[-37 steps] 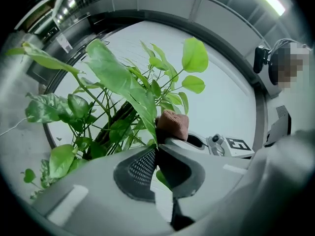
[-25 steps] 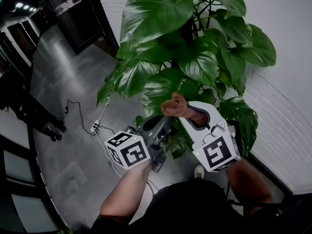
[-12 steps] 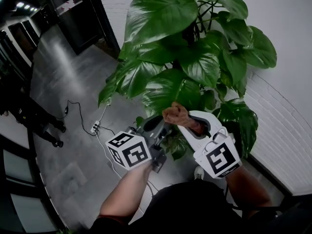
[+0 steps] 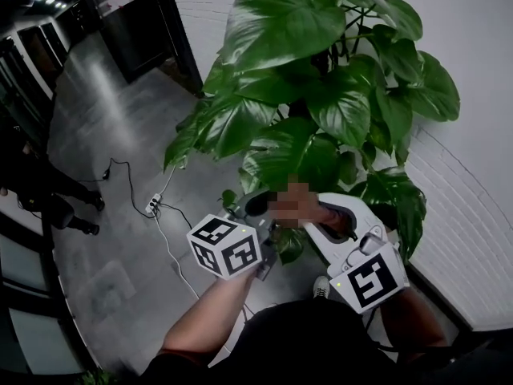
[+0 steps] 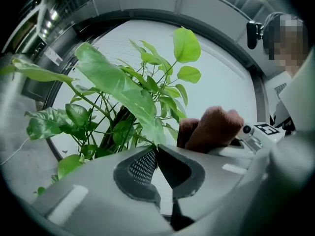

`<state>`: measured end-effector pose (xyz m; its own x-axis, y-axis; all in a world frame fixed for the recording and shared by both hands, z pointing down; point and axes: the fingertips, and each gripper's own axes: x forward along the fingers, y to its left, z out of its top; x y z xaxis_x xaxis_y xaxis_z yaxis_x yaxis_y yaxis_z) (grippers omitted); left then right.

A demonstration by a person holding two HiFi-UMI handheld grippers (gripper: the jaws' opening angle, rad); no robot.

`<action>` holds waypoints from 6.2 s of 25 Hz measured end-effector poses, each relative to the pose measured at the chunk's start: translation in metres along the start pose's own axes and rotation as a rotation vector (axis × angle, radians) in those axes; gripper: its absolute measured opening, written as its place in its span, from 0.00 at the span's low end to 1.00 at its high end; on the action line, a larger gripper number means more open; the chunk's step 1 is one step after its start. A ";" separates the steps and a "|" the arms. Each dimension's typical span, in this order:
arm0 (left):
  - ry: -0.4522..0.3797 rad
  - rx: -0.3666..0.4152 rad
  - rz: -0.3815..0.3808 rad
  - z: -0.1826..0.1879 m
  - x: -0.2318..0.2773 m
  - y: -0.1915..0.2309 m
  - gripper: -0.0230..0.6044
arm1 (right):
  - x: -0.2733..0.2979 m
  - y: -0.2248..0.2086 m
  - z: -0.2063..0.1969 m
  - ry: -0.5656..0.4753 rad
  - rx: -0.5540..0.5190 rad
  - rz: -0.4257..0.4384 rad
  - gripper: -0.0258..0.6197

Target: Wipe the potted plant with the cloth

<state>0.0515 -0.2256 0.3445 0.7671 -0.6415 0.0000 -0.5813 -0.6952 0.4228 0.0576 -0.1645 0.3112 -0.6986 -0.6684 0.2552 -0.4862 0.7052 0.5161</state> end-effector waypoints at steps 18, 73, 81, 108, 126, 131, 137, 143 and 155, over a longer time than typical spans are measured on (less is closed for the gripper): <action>-0.014 0.047 0.008 -0.015 0.011 -0.005 0.07 | 0.069 -0.087 0.003 0.126 -0.194 -0.248 0.15; -0.084 0.081 0.125 0.087 -0.088 0.078 0.30 | 0.058 -0.040 0.101 -0.049 -0.066 -0.080 0.15; -0.141 -0.045 0.041 0.112 -0.062 0.085 0.28 | 0.073 -0.055 0.104 -0.035 -0.114 -0.079 0.15; -0.086 -0.066 -0.005 0.092 -0.057 0.100 0.07 | 0.159 -0.081 0.059 0.057 -0.134 -0.169 0.15; -0.018 -0.001 -0.122 0.083 -0.052 0.105 0.07 | 0.167 -0.028 0.067 0.065 0.043 -0.077 0.15; -0.020 0.002 -0.142 0.081 -0.051 0.106 0.07 | 0.167 -0.022 0.069 0.043 0.117 -0.035 0.15; -0.015 0.038 -0.133 0.083 -0.052 0.105 0.07 | 0.165 -0.023 0.070 0.093 0.056 -0.042 0.15; -0.024 0.091 -0.128 0.080 -0.050 0.104 0.07 | 0.151 -0.053 0.103 0.122 -0.156 -0.212 0.15; -0.001 0.124 -0.129 0.070 -0.045 0.100 0.07 | 0.196 -0.131 0.075 0.304 -0.324 -0.326 0.15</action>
<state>-0.0602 -0.2890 0.3236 0.8375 -0.5443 -0.0480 -0.5068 -0.8065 0.3045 -0.0545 -0.3699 0.2326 -0.3324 -0.9121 0.2398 -0.4317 0.3732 0.8211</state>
